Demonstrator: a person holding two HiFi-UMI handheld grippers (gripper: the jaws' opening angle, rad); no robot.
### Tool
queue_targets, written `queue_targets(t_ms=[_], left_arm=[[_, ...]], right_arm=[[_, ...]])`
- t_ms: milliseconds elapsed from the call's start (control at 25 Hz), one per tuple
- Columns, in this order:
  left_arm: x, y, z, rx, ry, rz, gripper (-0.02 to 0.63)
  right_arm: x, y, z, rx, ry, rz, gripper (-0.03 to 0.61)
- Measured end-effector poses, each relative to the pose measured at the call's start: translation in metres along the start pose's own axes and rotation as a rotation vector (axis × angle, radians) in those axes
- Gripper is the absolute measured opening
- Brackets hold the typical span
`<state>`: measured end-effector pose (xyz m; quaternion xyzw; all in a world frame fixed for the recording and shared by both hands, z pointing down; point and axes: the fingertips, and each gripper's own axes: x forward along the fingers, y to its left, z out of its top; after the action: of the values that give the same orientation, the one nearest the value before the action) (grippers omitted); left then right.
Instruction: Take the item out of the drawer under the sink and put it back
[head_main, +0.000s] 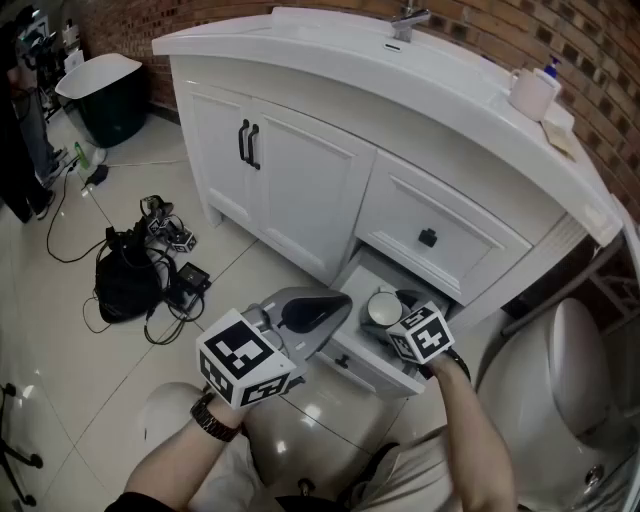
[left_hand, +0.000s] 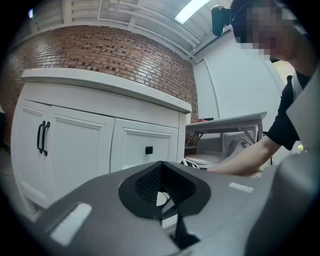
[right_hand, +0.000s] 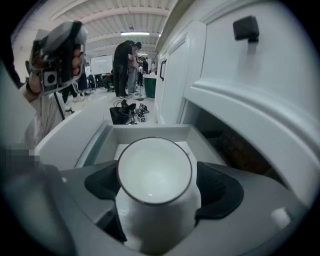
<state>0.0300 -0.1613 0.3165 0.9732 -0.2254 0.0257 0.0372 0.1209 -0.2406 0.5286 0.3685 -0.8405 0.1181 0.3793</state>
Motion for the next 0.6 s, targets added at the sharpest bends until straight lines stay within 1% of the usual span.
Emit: queue_targets(t_ms=[40,80,160,240,320,480,520,600], left_arm=[[0.002,-0.001,0.001,-0.001,-0.006,0.000,0.020],[0.003,-0.001,0.002,-0.002,-0.011,0.001,0.020],[0.005,0.001,0.001,-0.001,-0.013,0.009,0.020],[0.004,0.006,-0.002,-0.006,-0.008,0.025,0.020],[0.002,0.013,-0.005,-0.019,-0.008,0.038,0.020],[-0.004,0.023,-0.004,-0.053,-0.027,0.043,0.020],[-0.005,0.023,-0.004,-0.061,-0.031,0.037,0.020],[-0.003,0.019,-0.006,-0.064,-0.029,0.017,0.020]], right_arm=[[0.003,0.002,0.002,-0.005,0.003,0.014,0.442],[0.005,0.004,0.004,-0.013,0.005,0.023,0.408],[0.004,0.006,0.011,-0.040,0.000,0.029,0.407],[-0.009,0.011,0.024,-0.062,-0.056,0.036,0.407],[-0.038,0.017,0.047,-0.083,-0.180,0.036,0.407],[-0.120,0.027,0.093,-0.137,-0.480,-0.011,0.407],[-0.138,0.029,0.098,-0.140,-0.534,-0.018,0.407],[-0.165,0.033,0.099,-0.133,-0.600,-0.014,0.407]])
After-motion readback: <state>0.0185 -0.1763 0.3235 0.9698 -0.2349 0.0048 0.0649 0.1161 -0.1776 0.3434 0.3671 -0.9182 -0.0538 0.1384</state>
